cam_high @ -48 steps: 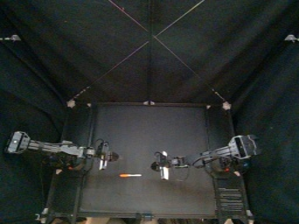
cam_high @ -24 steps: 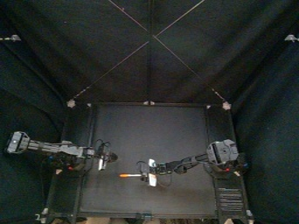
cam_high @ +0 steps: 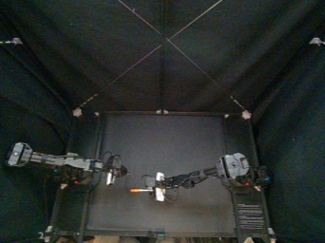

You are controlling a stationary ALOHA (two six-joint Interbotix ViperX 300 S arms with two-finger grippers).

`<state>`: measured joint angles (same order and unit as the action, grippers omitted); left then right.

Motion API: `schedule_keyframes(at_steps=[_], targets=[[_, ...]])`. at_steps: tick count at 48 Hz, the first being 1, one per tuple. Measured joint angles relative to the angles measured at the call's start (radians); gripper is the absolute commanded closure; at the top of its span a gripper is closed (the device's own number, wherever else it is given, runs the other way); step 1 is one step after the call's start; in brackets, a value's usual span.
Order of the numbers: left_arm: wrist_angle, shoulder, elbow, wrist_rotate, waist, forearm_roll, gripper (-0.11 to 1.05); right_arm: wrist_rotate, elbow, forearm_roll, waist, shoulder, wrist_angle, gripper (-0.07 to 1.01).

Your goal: Uncap the pen

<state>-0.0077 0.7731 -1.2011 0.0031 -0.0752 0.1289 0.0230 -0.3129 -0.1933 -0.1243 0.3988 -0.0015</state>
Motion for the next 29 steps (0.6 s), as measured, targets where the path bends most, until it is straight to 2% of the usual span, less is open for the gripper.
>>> schedule_keyframes(at_steps=[10, 20, 24, 29], targets=[[0.002, 0.000, 0.000, 0.0000, 0.000, -0.002, 0.29, 0.002, 0.003, 0.002, 0.011, 0.012, 0.031, 0.14], [0.002, 0.000, 0.000, 0.0000, 0.000, -0.003, 0.28, 0.000, 0.023, 0.000, 0.011, 0.038, 0.067, 0.16], [0.000, 0.000, 0.000, 0.0000, 0.000, -0.003, 0.28, 0.000, 0.032, 0.000, 0.009, 0.043, 0.080, 0.22], [0.000, 0.000, 0.000, 0.0000, 0.000, -0.003, 0.27, 0.000, 0.035, 0.002, 0.009, 0.043, 0.094, 0.35]])
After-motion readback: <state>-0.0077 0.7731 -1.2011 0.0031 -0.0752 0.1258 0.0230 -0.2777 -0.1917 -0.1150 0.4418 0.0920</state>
